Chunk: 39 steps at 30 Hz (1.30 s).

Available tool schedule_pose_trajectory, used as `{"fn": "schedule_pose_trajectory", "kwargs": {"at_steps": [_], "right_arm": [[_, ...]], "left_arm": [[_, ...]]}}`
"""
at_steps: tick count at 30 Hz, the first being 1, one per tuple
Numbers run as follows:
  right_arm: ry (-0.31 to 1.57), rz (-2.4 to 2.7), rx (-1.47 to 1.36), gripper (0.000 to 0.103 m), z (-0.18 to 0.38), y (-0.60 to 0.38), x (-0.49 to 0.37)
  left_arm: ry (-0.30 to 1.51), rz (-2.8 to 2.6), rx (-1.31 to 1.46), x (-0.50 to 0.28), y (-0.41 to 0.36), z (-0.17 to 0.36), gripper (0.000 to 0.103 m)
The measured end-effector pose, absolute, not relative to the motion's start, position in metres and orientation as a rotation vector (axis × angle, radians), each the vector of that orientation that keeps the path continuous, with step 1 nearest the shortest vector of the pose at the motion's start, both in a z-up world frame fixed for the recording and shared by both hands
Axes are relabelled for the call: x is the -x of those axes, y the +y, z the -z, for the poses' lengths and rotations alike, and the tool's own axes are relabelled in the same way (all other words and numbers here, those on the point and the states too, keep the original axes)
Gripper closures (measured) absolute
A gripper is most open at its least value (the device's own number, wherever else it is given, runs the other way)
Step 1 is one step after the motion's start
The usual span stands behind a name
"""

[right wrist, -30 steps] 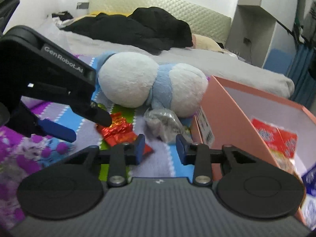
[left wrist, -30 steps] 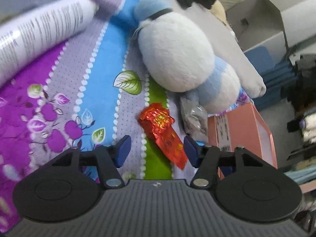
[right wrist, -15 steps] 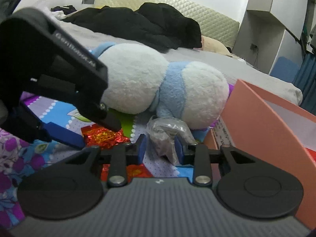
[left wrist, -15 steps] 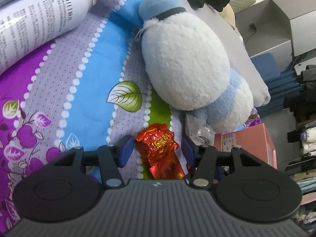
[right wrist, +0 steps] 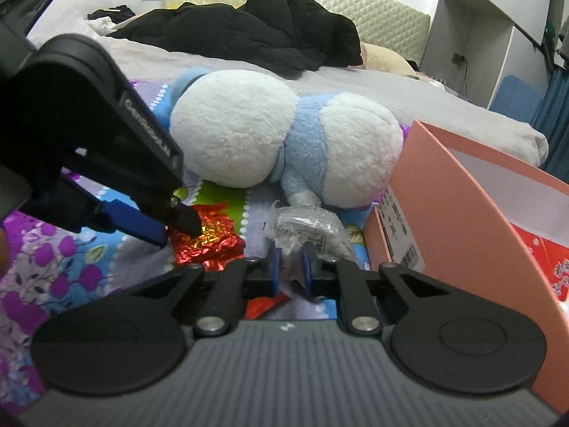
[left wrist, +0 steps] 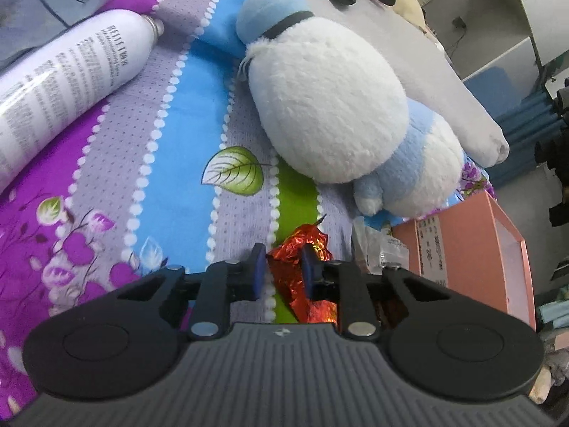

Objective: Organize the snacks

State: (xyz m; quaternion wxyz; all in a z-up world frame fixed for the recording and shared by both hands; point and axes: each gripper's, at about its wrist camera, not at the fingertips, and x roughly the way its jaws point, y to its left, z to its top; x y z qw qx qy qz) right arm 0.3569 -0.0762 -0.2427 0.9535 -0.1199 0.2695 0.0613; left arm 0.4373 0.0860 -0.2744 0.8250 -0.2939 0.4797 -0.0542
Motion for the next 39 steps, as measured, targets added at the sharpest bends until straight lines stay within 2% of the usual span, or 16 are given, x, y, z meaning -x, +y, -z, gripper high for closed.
{"fn": "schedule_pose_trajectory", "kwargs": {"at_steps": [19, 20, 30, 32, 34, 39], "right_arm": [[0.647, -0.266, 0.316, 0.089, 0.215, -0.097, -0.223], [0.650, -0.271, 0.323, 0.089, 0.214, -0.099, -0.215], [0.671, -0.328, 0.377, 0.089, 0.215, -0.118, -0.147], [0.670, -0.339, 0.383, 0.089, 0.216, -0.122, -0.136], [0.667, -0.348, 0.393, 0.089, 0.217, -0.126, -0.128], [0.673, -0.364, 0.407, 0.089, 0.222, -0.134, -0.117]], "left_arm": [[1.015, 0.028, 0.647, -0.282, 0.093, 0.237, 0.081], [1.016, 0.023, 0.660, -0.274, 0.094, 0.237, 0.085], [1.013, -0.038, 0.677, -0.204, 0.085, 0.233, 0.086], [1.010, -0.053, 0.678, -0.194, 0.083, 0.232, 0.089], [1.022, -0.071, 0.686, -0.186, 0.081, 0.235, 0.096], [1.039, -0.079, 0.715, -0.164, 0.080, 0.240, 0.096]]}}
